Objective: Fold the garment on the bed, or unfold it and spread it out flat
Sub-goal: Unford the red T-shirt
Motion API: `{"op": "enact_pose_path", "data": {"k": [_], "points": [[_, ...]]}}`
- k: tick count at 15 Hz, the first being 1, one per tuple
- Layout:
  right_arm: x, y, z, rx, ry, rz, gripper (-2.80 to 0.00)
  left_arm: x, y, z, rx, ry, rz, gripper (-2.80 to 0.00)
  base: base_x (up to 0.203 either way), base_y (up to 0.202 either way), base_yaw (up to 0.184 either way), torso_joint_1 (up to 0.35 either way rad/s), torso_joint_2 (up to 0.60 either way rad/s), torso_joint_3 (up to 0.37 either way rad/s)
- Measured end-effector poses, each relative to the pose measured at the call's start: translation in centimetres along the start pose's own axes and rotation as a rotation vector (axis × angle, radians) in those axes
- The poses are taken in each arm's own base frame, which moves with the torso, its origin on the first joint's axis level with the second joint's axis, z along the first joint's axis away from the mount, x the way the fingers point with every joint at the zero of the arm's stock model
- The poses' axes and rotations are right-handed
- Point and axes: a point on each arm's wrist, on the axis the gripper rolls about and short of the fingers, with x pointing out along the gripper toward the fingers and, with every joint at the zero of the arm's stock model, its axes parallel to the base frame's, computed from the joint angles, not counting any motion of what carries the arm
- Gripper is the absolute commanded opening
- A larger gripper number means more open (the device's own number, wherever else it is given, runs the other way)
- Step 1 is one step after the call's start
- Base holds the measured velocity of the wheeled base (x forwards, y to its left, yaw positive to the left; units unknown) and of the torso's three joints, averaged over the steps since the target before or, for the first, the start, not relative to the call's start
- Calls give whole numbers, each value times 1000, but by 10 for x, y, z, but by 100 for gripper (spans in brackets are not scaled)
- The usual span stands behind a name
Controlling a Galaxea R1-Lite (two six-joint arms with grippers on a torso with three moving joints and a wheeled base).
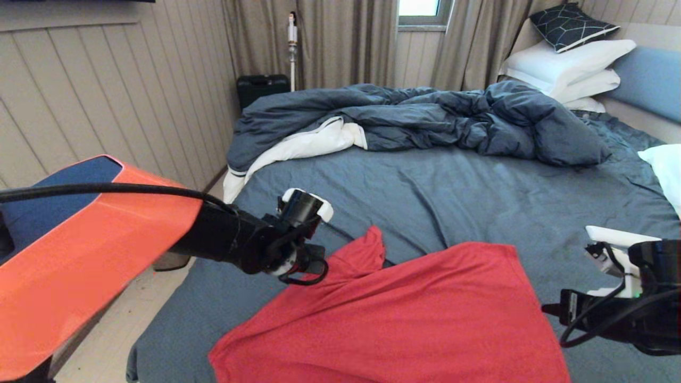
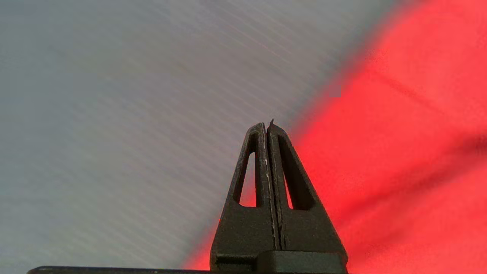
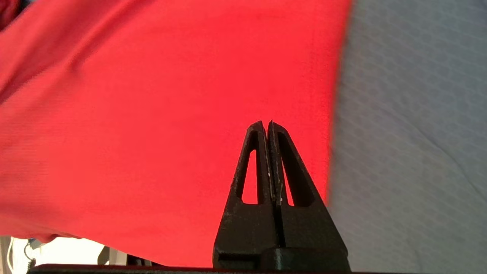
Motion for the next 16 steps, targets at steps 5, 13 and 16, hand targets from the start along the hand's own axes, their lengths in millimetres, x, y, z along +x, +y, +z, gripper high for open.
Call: {"op": "enact_pose_path", "data": {"k": [5,13,16], "points": [[0,0,-1,1,2,0,-280,27,9,-13,23,62,44,-280,0,0,0,0,0,0],[-1,0,1,-1,-8,0,-280,12,-27,-39,175,111,-15,-280,0,0,0,0,0,0],[-1,0,1,-1,-10,-1,-280,-5,-34,-55,179,139,-33,-280,0,0,0,0,0,0]]}}
